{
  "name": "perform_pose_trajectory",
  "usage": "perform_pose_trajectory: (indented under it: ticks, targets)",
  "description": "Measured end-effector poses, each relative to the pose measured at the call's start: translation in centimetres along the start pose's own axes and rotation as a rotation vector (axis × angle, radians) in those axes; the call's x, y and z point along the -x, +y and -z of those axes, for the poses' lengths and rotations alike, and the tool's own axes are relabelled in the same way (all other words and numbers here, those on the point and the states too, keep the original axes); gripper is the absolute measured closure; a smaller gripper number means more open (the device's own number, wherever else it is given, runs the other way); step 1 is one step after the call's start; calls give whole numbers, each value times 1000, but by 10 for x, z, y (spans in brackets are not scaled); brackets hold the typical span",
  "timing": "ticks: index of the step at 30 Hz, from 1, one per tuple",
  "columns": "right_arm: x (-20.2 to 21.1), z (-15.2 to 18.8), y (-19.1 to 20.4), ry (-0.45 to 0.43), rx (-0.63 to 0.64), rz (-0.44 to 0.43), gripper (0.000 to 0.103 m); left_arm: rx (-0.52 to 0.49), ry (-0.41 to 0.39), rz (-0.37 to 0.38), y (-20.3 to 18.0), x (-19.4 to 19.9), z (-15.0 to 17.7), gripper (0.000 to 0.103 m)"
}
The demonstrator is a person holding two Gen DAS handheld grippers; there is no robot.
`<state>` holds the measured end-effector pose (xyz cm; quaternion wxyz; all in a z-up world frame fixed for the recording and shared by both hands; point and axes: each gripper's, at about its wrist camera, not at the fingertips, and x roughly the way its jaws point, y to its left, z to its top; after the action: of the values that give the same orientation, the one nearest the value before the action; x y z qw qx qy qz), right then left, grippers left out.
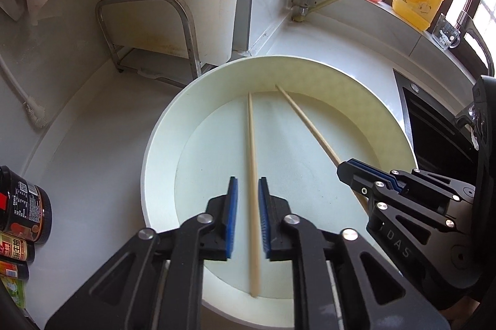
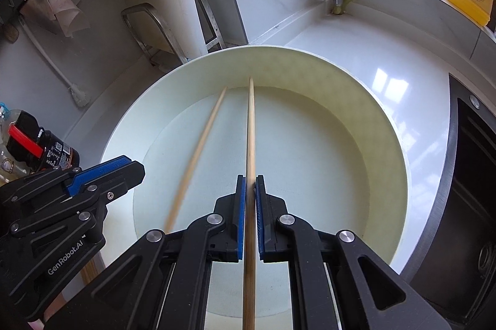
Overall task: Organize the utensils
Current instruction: 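Lower both chopsticks into the white basin and open both tools, then move both tools back over the chopstick pile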
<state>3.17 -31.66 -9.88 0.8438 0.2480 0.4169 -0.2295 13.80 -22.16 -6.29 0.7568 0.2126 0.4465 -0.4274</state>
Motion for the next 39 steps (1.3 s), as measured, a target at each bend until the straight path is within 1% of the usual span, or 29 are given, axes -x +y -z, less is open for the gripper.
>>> perform_pose_trajectory:
  ticks: [3,4,11,17,24,27,29,39]
  targets:
    - [3,0,0,-9,-4,3,86,14,-14,-13,3,4,0,62]
    - [5,-1,0,-14,-2,6,84,17,-18,-15,4,5,0,61]
    - [13,0,3,-22,5,-3,84,31,-29,-30,9,18,3,61]
    - [21,4,7,-23,20,-10,84,47,-21,-39,14,30,16,61]
    - [37,19,14,-18,45,-26,82,75,-5,-55,20,49,46,61]
    - [45,27,21,-21,62,-33,79,81,3,-63,21,57,59,61]
    - [51,33,25,-22,73,-36,79,89,8,-69,22,62,68,61]
    - [78,63,38,-33,114,-63,77,143,9,-95,24,92,109,59]
